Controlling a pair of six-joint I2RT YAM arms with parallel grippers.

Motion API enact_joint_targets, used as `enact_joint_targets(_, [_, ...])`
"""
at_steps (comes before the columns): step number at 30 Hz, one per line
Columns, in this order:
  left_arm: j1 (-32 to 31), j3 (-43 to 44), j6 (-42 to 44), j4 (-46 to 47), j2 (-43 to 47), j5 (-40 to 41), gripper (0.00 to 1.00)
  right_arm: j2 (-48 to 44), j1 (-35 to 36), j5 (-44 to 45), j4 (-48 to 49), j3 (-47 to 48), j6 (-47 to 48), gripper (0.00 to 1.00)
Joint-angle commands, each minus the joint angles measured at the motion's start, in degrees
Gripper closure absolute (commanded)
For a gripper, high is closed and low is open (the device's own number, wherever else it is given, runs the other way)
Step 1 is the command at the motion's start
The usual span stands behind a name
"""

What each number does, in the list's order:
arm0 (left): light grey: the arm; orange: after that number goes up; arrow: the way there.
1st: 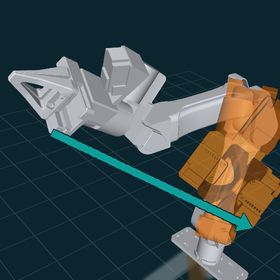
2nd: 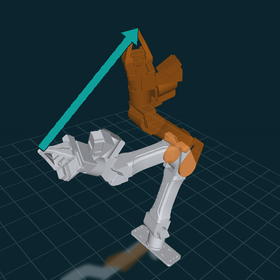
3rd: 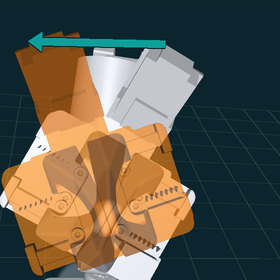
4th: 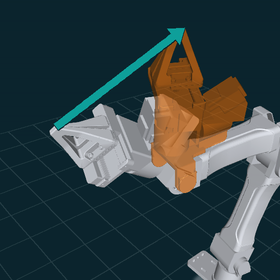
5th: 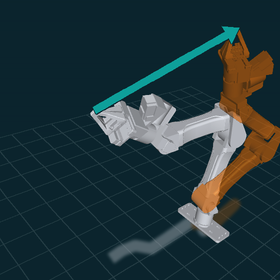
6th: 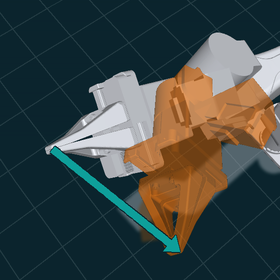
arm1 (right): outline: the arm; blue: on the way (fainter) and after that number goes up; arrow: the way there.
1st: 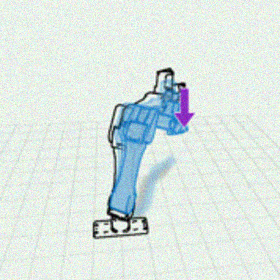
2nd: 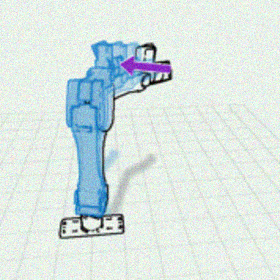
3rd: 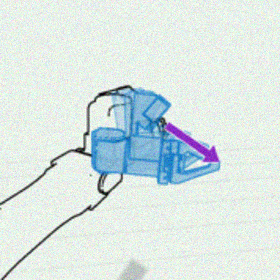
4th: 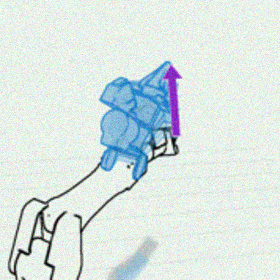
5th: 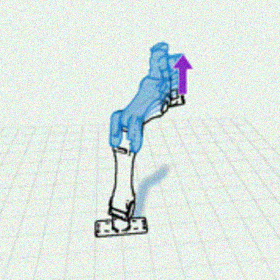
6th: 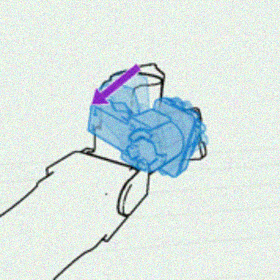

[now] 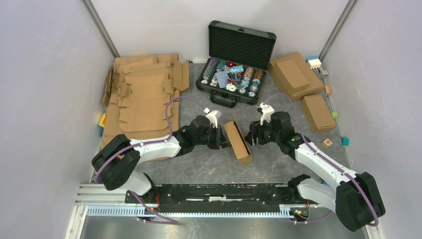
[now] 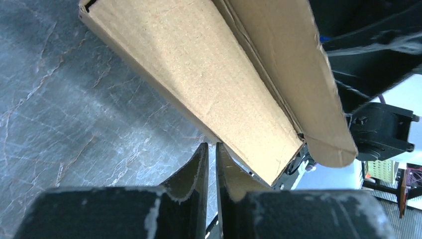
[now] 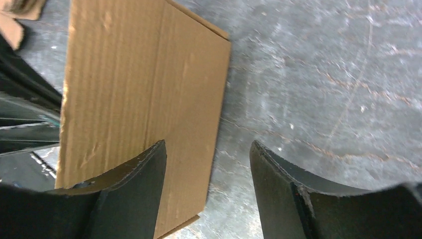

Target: Fold the paper box

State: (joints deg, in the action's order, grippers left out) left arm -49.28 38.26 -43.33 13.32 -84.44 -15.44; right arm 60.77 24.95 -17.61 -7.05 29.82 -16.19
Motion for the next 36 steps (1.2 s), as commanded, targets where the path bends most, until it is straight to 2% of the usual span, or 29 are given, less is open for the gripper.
enact_joint_targets(1, [-0.2, 2.6, 2.4, 2.9, -0.5, -1.8, 0.83, -1.8, -0.6, 5.8, -1.7, -1.2, 1.5, 0.33])
enact_joint_targets(9, [-0.2, 3.8, 2.5, 3.2, -2.4, -2.7, 0.84, -7.4, -1.1, 9.2, -6.0, 2.4, 4.2, 0.27])
enact_joint_targets(13, [-0.2, 4.6, 2.5, 3.0, -3.1, -3.3, 0.84, -9.2, -1.2, 9.7, -9.1, 4.7, 5.0, 0.27])
enact_joint_targets(17, [-0.3, 5.1, 2.4, 3.0, -3.5, -3.3, 0.84, -9.3, -1.6, 3.5, -8.1, 4.0, 4.0, 0.27])
enact_joint_targets(22, [-0.4, 5.3, 2.3, 2.7, -3.5, -3.1, 0.83, -8.3, -2.7, -7.7, -1.4, 0.7, 0.3, 0.25])
enact_joint_targets(26, [-0.6, 6.1, 2.3, 2.7, -4.3, -3.0, 0.83, -6.8, -2.7, -11.4, 1.0, 0.0, -0.9, 0.23])
enact_joint_targets(29, [-1.0, 7.1, 2.2, 2.8, -5.4, -3.0, 0.83, -6.0, -2.7, -13.6, 1.3, -0.3, -0.9, 0.19])
enact_joint_targets(34, [-2.2, 9.0, 2.3, 2.8, -7.2, -2.8, 0.83, -6.2, -2.7, -14.9, 0.0, -0.5, -0.7, 0.02])
enact_joint_targets(36, [-2.8, 9.6, 2.2, 2.7, -7.8, -2.7, 0.83, -6.6, -2.7, -15.8, -0.1, -0.7, -1.2, 0.02])
